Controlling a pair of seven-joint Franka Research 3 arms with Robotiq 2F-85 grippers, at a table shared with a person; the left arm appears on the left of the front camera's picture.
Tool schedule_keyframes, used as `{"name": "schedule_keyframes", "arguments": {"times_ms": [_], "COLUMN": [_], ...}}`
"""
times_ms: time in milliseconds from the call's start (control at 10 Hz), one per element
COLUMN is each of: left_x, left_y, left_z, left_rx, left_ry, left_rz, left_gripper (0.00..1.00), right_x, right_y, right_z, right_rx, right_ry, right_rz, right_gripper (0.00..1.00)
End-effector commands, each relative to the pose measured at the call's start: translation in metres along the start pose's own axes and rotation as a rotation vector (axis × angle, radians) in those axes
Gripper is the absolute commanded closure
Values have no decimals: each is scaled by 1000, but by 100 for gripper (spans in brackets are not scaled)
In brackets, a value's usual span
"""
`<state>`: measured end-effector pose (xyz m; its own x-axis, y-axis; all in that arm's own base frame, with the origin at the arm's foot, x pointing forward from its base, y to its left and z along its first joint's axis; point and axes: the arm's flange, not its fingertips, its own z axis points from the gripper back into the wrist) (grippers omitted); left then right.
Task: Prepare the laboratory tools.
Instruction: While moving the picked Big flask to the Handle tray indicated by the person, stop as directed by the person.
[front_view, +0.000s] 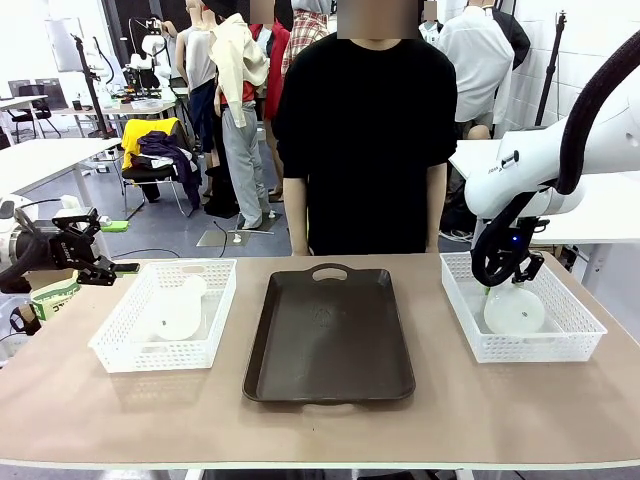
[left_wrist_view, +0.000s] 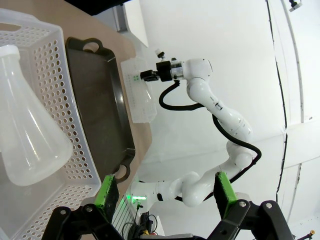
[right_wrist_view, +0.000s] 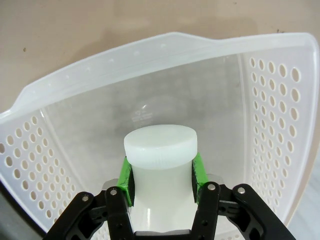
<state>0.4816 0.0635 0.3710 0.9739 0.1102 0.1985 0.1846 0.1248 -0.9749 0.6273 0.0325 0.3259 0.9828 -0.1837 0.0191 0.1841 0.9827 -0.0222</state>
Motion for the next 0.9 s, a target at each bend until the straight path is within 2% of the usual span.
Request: {"name": "schedule_keyframes", "arguments": {"times_ms": [0,400,800], "left_x": [-1,-1,-1], "left_y": [-1,-1,-1], "left_z": [1,1,1], "left_rx": [7,7,7], "left_ry": [2,2,2], "left_rz": [-3,-3,-3], "left_gripper": [0,0,0], "right_x": [3,-5,-52], "right_y": [0,-16,9], "right_z": [27,90,162], "right_rx": [-37,20,16], "right_ry": [-20,-37,-167], "right_rz": [-25,-16,101], "right_gripper": [100,100,100]}}
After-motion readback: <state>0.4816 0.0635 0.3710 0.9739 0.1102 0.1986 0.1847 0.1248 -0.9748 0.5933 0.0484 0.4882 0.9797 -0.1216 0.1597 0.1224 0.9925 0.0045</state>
